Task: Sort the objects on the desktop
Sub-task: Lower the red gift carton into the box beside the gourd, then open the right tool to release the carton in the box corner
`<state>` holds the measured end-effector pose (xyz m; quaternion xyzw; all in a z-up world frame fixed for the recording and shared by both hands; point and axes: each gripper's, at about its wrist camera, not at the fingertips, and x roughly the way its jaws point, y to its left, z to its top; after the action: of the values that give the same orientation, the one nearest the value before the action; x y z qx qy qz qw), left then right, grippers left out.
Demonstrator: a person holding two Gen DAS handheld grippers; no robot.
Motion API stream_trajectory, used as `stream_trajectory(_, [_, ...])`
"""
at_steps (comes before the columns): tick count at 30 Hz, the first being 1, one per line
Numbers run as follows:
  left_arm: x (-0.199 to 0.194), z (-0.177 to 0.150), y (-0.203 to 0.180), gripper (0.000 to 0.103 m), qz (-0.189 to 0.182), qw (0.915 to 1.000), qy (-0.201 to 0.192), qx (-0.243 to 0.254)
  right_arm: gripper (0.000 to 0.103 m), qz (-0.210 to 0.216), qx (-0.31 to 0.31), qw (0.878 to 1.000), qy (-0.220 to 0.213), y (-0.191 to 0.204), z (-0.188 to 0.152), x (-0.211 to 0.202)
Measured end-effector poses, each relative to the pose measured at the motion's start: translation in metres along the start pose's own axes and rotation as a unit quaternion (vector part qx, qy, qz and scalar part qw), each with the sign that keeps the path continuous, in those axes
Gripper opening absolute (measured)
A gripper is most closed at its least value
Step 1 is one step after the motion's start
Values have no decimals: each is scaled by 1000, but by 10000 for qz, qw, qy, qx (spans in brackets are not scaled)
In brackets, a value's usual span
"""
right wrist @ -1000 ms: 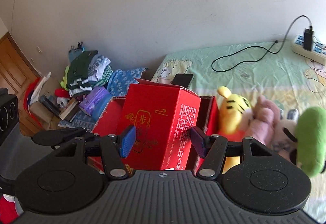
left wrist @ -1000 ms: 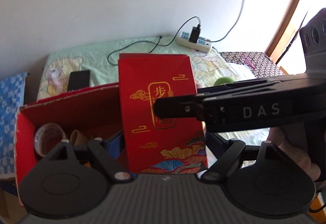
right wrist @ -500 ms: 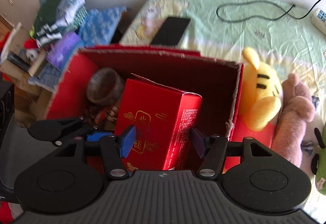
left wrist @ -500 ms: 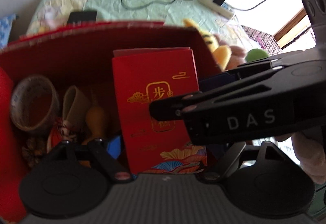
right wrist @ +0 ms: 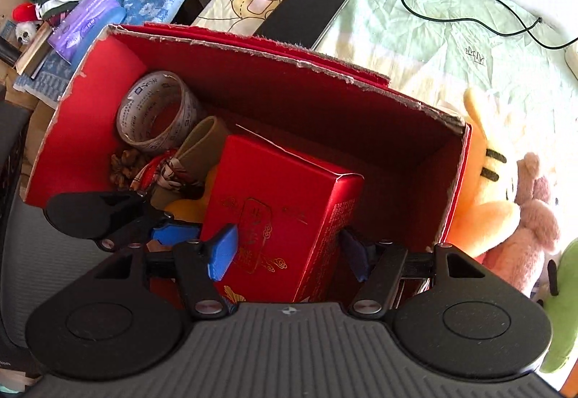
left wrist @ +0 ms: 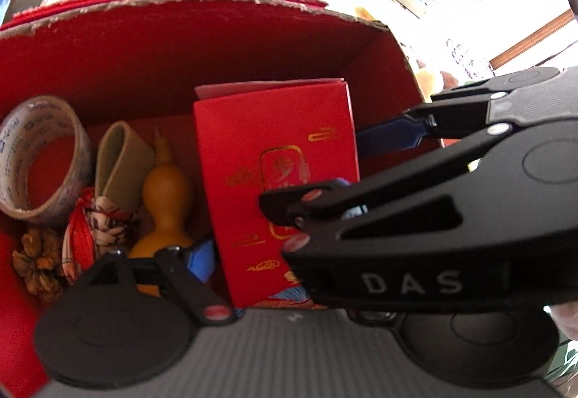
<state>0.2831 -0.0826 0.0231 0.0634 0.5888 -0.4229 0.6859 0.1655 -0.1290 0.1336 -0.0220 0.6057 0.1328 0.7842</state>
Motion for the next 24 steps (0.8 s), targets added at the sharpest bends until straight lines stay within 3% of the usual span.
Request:
stream_trajectory(12, [5,-1,-5,86,-104,9999,36,130,66,-86,239,9997,19,-6,4,-5])
stream_trajectory(24, [18,12,-15,86,-196,9994,200,179,65,304,606,9973,-292,-17,8,-12])
